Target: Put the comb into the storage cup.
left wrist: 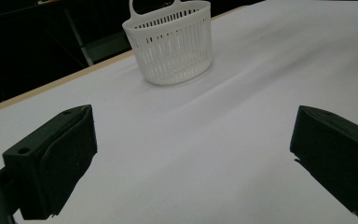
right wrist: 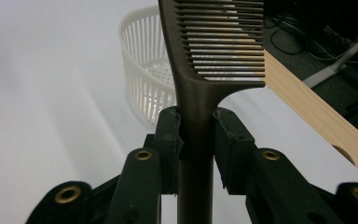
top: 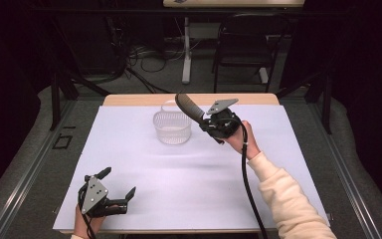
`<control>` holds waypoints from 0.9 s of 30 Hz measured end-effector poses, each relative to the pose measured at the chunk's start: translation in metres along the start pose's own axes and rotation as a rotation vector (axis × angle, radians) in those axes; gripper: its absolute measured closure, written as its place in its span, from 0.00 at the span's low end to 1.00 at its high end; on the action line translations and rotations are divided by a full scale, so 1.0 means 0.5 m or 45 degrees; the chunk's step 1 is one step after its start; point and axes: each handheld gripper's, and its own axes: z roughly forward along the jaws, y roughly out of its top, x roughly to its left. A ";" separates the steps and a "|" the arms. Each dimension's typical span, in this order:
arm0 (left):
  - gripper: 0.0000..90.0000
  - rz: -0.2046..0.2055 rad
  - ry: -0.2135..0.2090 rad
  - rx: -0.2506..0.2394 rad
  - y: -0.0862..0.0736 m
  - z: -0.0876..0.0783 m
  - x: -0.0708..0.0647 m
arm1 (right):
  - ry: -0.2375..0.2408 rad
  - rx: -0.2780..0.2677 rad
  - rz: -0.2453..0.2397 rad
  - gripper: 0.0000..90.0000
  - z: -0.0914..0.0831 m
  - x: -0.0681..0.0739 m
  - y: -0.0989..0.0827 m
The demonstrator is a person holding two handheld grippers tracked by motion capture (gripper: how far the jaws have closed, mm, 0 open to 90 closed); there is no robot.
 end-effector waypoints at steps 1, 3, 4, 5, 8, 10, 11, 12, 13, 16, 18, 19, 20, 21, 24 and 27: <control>0.01 -0.002 0.001 -0.003 0.000 0.000 0.000 | -0.001 -0.002 -0.002 0.80 0.001 0.000 0.002; 0.01 0.000 -0.001 -0.001 0.000 0.000 0.000 | -0.002 -0.007 0.004 0.80 0.001 -0.002 0.007; 0.01 0.002 0.001 -0.001 0.000 -0.001 0.000 | -0.004 -0.008 0.004 0.80 0.001 -0.002 0.009; 0.01 0.002 0.001 -0.002 0.000 -0.001 0.000 | -0.005 -0.013 0.008 0.80 0.001 -0.002 0.012; 0.01 0.000 0.000 0.000 0.000 -0.001 0.000 | -0.009 -0.025 0.003 0.80 0.002 -0.002 0.019; 0.01 0.002 -0.003 -0.001 0.000 0.000 -0.001 | -0.002 -0.023 0.002 0.80 0.004 -0.002 0.023; 0.01 0.001 -0.004 -0.002 0.000 0.000 0.000 | -0.001 -0.024 -0.005 0.80 0.005 -0.002 0.025; 0.01 0.000 -0.005 -0.003 0.000 0.000 0.000 | 0.000 -0.024 -0.006 0.80 0.007 -0.002 0.026; 0.01 -0.003 -0.005 -0.004 0.000 0.000 0.000 | 0.002 -0.020 -0.007 0.80 0.008 -0.002 0.028; 0.01 0.000 -0.004 0.000 0.000 0.000 0.000 | 0.006 -0.021 -0.001 0.80 0.013 -0.002 0.030; 0.01 -0.003 -0.005 -0.004 0.000 0.000 0.000 | 0.008 -0.019 -0.008 0.80 0.016 -0.003 0.031; 0.01 -0.005 -0.006 -0.004 0.000 0.000 0.001 | 0.008 -0.023 -0.007 0.80 0.017 -0.003 0.031; 0.01 -0.007 -0.006 -0.004 0.000 0.000 0.001 | 0.008 -0.027 -0.003 0.80 0.018 -0.003 0.032; 0.01 -0.004 -0.007 -0.003 0.000 0.000 0.000 | 0.010 -0.026 0.002 0.80 0.020 -0.003 0.032; 0.01 -0.002 -0.005 -0.003 0.000 0.000 0.000 | 0.008 -0.028 -0.002 0.80 0.024 -0.004 0.035; 0.01 0.001 -0.004 -0.003 0.001 0.000 -0.001 | 0.011 -0.035 0.006 0.80 0.027 -0.005 0.038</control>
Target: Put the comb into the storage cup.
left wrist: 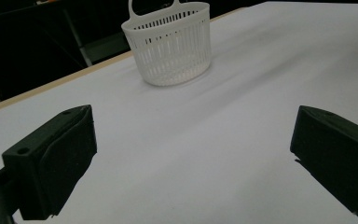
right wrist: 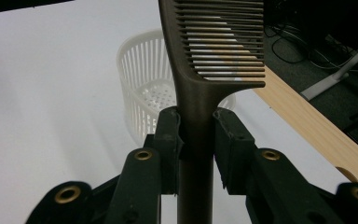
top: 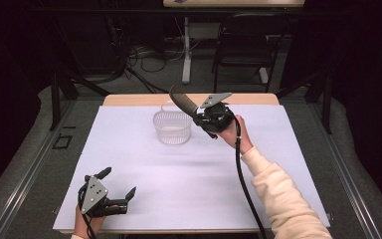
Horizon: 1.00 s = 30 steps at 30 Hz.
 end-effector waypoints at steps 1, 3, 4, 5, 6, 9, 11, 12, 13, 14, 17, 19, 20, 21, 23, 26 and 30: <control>0.01 -0.002 -0.002 0.001 0.000 0.000 0.000 | -0.002 0.002 -0.004 0.80 0.001 0.000 0.001; 0.01 -0.004 -0.002 -0.001 0.000 0.001 0.001 | -0.001 0.008 -0.005 0.80 0.003 0.001 0.004; 0.01 -0.005 -0.004 -0.001 0.000 0.001 0.001 | -0.002 0.004 -0.008 0.80 0.003 0.001 0.005; 0.01 -0.003 -0.003 -0.004 0.000 0.000 0.001 | 0.001 0.002 -0.006 0.80 0.004 0.002 0.007; 0.01 -0.008 -0.005 -0.010 0.000 0.000 0.001 | -0.001 -0.002 -0.012 0.80 0.005 0.002 0.008; 0.01 -0.015 -0.003 -0.011 -0.001 0.000 0.002 | -0.002 -0.008 -0.001 0.80 0.007 0.004 0.012; 0.01 -0.013 -0.003 -0.011 0.000 -0.001 0.001 | -0.003 -0.010 0.000 0.80 0.009 0.005 0.014; 0.01 -0.014 -0.003 -0.011 -0.001 0.000 0.002 | -0.004 -0.011 -0.003 0.80 0.010 0.005 0.014; 0.01 -0.013 -0.003 -0.010 -0.001 0.000 0.002 | -0.007 -0.014 -0.007 0.80 0.011 0.006 0.015; 0.01 -0.018 -0.003 -0.008 -0.001 0.001 0.002 | -0.005 -0.018 -0.011 0.80 0.012 0.005 0.016; 0.01 -0.010 -0.004 -0.009 0.000 0.000 0.001 | -0.007 -0.017 -0.006 0.80 0.013 0.005 0.018; 0.01 -0.017 -0.003 -0.008 -0.001 0.000 0.001 | -0.006 -0.025 -0.012 0.80 0.014 0.005 0.020; 0.01 -0.019 -0.005 -0.009 -0.001 0.000 0.002 | -0.004 -0.024 -0.004 0.80 0.014 0.004 0.020; 0.01 -0.021 -0.006 -0.012 -0.001 0.000 0.002 | -0.004 -0.027 0.000 0.80 0.015 0.004 0.021; 0.01 -0.021 -0.005 -0.009 -0.001 0.001 0.001 | -0.008 -0.028 0.002 0.80 0.016 0.003 0.022; 0.01 -0.021 -0.001 -0.005 -0.001 0.001 0.001 | -0.008 -0.034 0.000 0.80 0.017 0.002 0.025; 0.01 -0.017 -0.002 -0.003 0.000 0.001 0.001 | -0.010 -0.049 -0.001 0.80 0.018 -0.001 0.030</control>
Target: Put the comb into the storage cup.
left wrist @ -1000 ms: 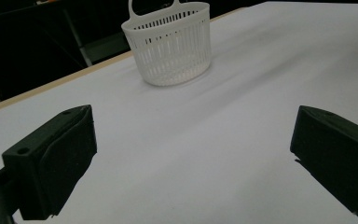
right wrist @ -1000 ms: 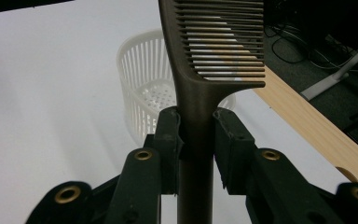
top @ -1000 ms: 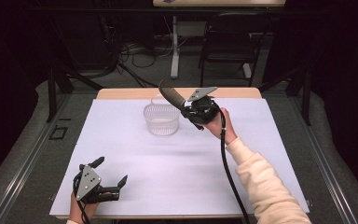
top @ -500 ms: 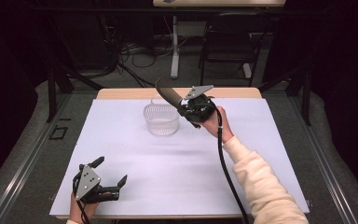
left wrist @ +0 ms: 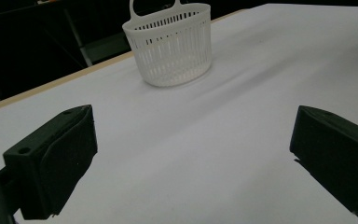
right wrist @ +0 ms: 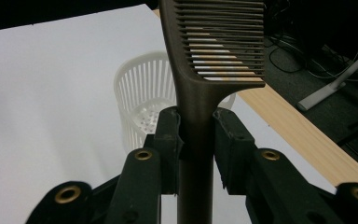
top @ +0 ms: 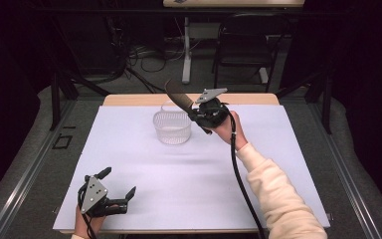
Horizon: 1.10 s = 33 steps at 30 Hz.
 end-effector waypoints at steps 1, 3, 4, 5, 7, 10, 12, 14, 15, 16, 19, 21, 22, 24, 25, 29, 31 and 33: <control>0.01 -0.003 0.000 0.003 0.000 0.001 -0.001 | -0.001 0.002 -0.002 0.80 0.000 0.000 0.001; 0.01 0.001 0.001 -0.001 0.000 0.001 -0.002 | -0.002 0.002 -0.008 0.80 0.003 -0.001 0.002; 0.01 0.002 0.000 0.001 0.000 0.000 -0.002 | -0.003 0.000 -0.009 0.80 0.004 0.000 0.002; 0.01 0.000 0.000 0.001 0.001 0.000 -0.001 | -0.005 0.004 -0.015 0.80 0.005 0.000 0.003; 0.01 -0.004 0.002 0.002 0.000 0.001 0.000 | -0.008 -0.003 -0.022 0.80 0.008 0.000 0.004; 0.01 -0.001 0.002 0.000 0.000 0.001 0.000 | -0.010 -0.011 -0.024 0.80 0.012 -0.001 0.009; 0.01 -0.001 0.003 0.000 0.000 0.001 0.000 | -0.012 -0.018 -0.025 0.80 0.014 -0.002 0.012; 0.01 0.002 0.001 -0.001 0.000 0.000 0.000 | -0.015 -0.025 -0.027 0.80 0.017 -0.001 0.015; 0.01 0.003 0.000 -0.003 0.001 0.000 0.000 | -0.015 -0.028 -0.031 0.80 0.019 0.000 0.015; 0.01 -0.001 0.000 -0.004 0.001 0.000 0.001 | -0.016 -0.030 -0.032 0.80 0.020 0.002 0.016; 0.01 0.001 -0.001 -0.006 0.001 0.001 0.001 | -0.014 -0.038 -0.033 0.80 0.026 0.005 0.017; 0.01 0.003 -0.002 -0.008 0.001 0.001 0.001 | -0.016 -0.040 -0.041 0.80 0.029 0.008 0.019; 0.01 0.004 -0.002 -0.008 0.001 0.001 0.001 | -0.019 -0.041 -0.038 0.80 0.030 0.010 0.020; 0.01 0.003 -0.006 -0.008 0.001 0.001 0.001 | -0.019 -0.052 -0.039 0.80 0.031 0.010 0.022; 0.01 0.004 -0.003 -0.009 0.002 0.001 0.001 | -0.020 -0.058 -0.038 0.80 0.032 0.010 0.023; 0.01 0.001 0.000 -0.012 0.001 0.000 0.002 | -0.021 -0.071 -0.036 0.80 0.034 0.011 0.025; 0.01 0.002 0.000 -0.010 0.001 0.000 0.002 | -0.026 -0.076 -0.032 0.80 0.034 0.010 0.025; 0.01 0.001 -0.005 -0.012 0.002 0.001 0.002 | -0.031 -0.074 -0.033 0.80 0.035 0.008 0.025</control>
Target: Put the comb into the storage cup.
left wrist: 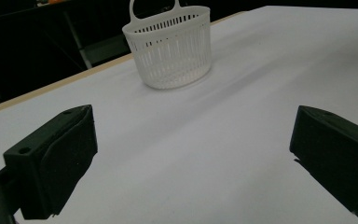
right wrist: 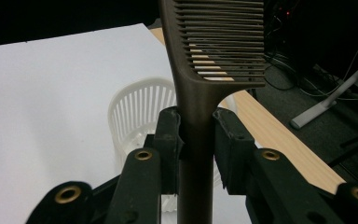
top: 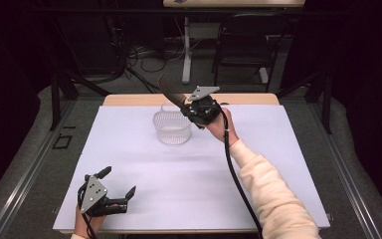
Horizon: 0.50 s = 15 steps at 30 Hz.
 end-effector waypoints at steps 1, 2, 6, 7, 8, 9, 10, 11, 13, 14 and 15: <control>0.01 0.001 0.001 0.002 0.000 0.000 0.000 | -0.003 -0.002 0.002 0.80 0.000 -0.002 0.000; 0.01 0.000 0.000 0.002 0.000 0.000 0.000 | -0.005 -0.005 0.002 0.80 0.001 -0.003 0.001; 0.01 0.001 0.002 0.002 0.000 0.001 0.000 | -0.021 -0.006 0.007 0.80 0.003 -0.008 0.003; 0.01 0.001 0.001 0.002 0.000 0.002 0.000 | -0.020 -0.007 0.015 0.80 0.003 -0.008 0.005; 0.01 0.001 0.000 0.003 0.000 0.002 0.000 | -0.023 -0.009 0.012 0.80 0.003 -0.010 0.006; 0.01 0.004 -0.001 0.003 0.000 0.002 -0.001 | -0.026 -0.009 0.011 0.80 0.003 -0.011 0.008; 0.01 0.005 0.000 0.003 0.000 0.002 -0.001 | -0.028 -0.007 0.010 0.80 0.003 -0.011 0.011; 0.01 0.004 0.000 0.001 0.000 0.001 0.000 | -0.032 -0.011 0.003 0.80 0.003 -0.011 0.013; 0.01 0.002 0.000 0.001 0.000 0.001 0.000 | -0.034 -0.017 0.002 0.80 0.004 -0.011 0.017; 0.01 0.003 0.002 0.000 0.001 0.001 -0.001 | -0.038 -0.023 0.004 0.80 0.005 -0.011 0.018; 0.01 0.007 0.000 0.002 0.001 0.001 -0.001 | -0.040 -0.024 0.002 0.80 0.006 -0.010 0.018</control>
